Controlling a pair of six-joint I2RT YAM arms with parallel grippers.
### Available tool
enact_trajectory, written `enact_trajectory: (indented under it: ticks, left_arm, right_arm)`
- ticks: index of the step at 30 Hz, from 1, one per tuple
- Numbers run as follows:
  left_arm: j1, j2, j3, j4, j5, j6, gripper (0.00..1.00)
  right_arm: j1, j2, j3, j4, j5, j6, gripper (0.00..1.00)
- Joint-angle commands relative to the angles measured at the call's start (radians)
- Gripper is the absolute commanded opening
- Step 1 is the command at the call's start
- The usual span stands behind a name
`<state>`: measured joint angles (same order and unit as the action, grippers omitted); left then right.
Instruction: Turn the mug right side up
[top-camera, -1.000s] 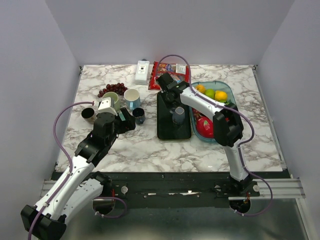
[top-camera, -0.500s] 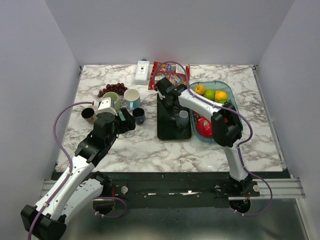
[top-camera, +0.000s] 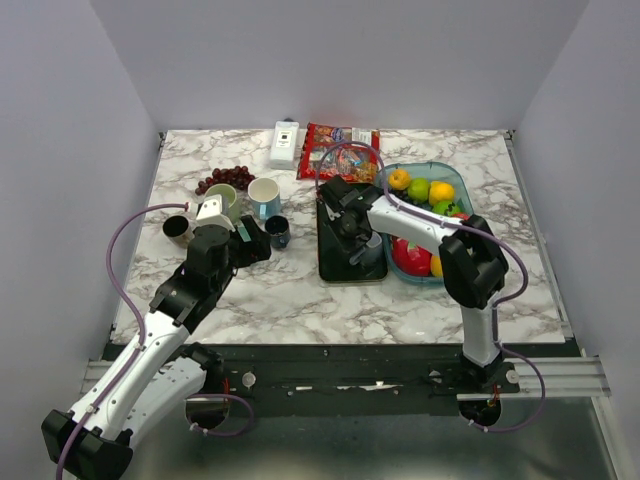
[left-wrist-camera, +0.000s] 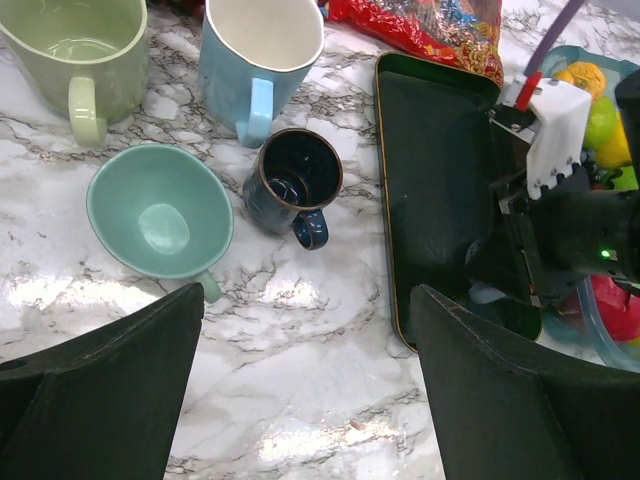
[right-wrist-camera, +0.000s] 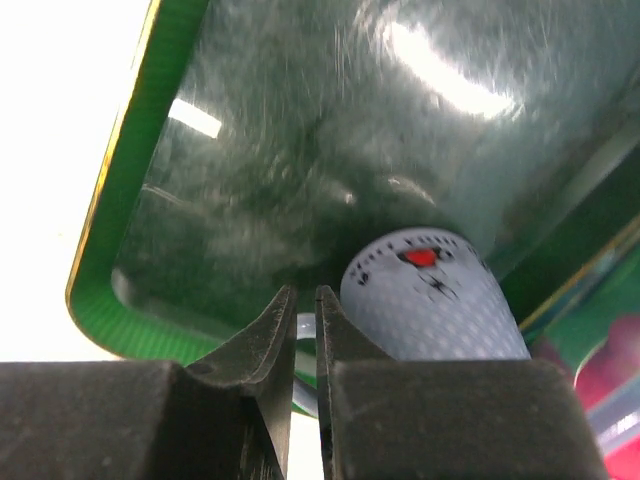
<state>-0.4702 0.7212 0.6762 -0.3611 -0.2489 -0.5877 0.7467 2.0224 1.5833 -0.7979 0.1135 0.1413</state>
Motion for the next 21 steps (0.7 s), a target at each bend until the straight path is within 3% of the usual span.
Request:
enact_trajectory:
  ticks: [1, 11, 16, 21]
  left_arm:
    - [0.007, -0.006, -0.013, 0.017, 0.017, -0.001, 0.92]
    - [0.007, -0.009, -0.023, 0.030, 0.028, -0.008, 0.92]
    - [0.005, -0.003, -0.026, 0.039, 0.039, -0.009, 0.92]
    - [0.005, -0.006, -0.027, 0.037, 0.042, -0.012, 0.92]
  right_arm:
    - [0.020, -0.088, -0.077, 0.039, -0.003, 0.053, 0.20]
    - [0.057, -0.238, -0.308, 0.121, 0.064, 0.170, 0.22]
    - [0.065, -0.369, -0.417, 0.192, 0.098, 0.260, 0.28]
    - [0.066, -0.473, -0.479, 0.204, 0.135, 0.322, 0.52]
